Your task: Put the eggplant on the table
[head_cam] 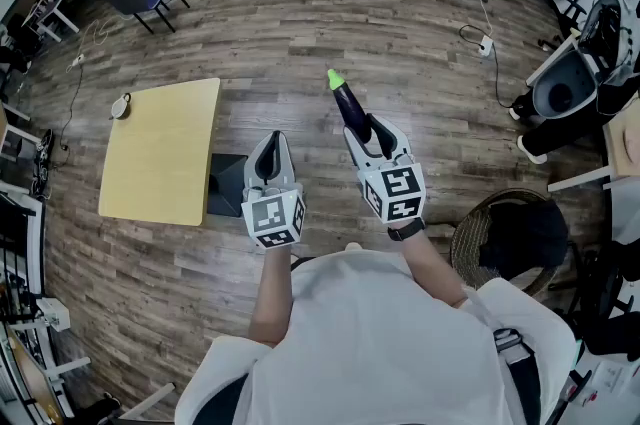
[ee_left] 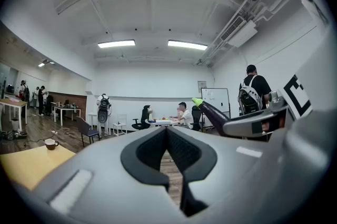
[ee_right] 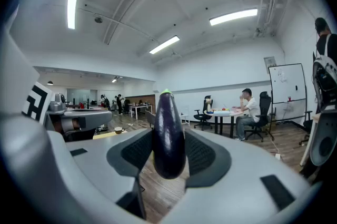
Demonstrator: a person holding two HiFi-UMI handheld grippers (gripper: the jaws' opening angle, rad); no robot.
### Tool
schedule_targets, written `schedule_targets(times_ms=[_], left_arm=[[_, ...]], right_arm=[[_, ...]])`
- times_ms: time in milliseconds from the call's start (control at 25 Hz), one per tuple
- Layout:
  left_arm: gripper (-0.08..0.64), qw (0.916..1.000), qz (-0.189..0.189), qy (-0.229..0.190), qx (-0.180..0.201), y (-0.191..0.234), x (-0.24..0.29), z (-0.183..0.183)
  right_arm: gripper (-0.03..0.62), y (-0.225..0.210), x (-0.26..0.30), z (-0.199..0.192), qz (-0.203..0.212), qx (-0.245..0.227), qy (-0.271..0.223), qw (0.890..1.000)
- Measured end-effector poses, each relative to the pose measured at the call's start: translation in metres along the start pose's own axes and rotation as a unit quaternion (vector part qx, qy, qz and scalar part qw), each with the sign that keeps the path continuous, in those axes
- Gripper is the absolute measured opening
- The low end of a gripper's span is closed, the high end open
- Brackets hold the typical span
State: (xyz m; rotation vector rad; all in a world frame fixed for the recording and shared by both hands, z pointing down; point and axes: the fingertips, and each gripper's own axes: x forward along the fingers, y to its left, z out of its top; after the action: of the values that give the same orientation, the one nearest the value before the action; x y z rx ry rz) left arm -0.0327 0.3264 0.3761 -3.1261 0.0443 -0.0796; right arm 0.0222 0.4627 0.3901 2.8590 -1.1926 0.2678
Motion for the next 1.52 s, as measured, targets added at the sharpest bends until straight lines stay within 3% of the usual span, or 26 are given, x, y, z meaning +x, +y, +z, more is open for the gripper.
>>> schedule_targets(times_ms=[200, 520, 680, 1000, 1280, 1520], left_arm=[[0.008, 0.9997, 0.003, 0.021, -0.009, -0.006, 0.003, -0.018], [0.008, 0.9991, 0.026, 0.025, -0.021, 0.043, 0.024, -0.031], [0.008, 0.9987, 0.035, 0.016, -0.033, 0.091, 0.055, -0.035], [0.008, 0.9953, 0.09, -0.017, -0.03, 0.211, 0.111, -0.028], [0.007, 0.9844, 0.168, -0.028, -0.044, 0.314, 0.104, -0.046], [0.006, 0.9574, 0.276, -0.017, -0.084, 0.401, 0.067, -0.065]], right_arm=[[0.193, -0.013, 0.009, -0.001, 0.009, 0.024, -0.008, 1.0], [0.193, 0.02, 0.066, -0.009, 0.067, 0.028, -0.007, 0.997], [0.195, 0.036, 0.124, -0.007, 0.086, 0.026, -0.001, 0.996], [0.195, 0.092, 0.258, 0.02, 0.152, -0.024, -0.008, 0.988], [0.195, 0.18, 0.347, 0.016, 0.243, -0.07, -0.005, 0.967], [0.195, 0.272, 0.411, 0.013, 0.356, -0.098, 0.015, 0.929]])
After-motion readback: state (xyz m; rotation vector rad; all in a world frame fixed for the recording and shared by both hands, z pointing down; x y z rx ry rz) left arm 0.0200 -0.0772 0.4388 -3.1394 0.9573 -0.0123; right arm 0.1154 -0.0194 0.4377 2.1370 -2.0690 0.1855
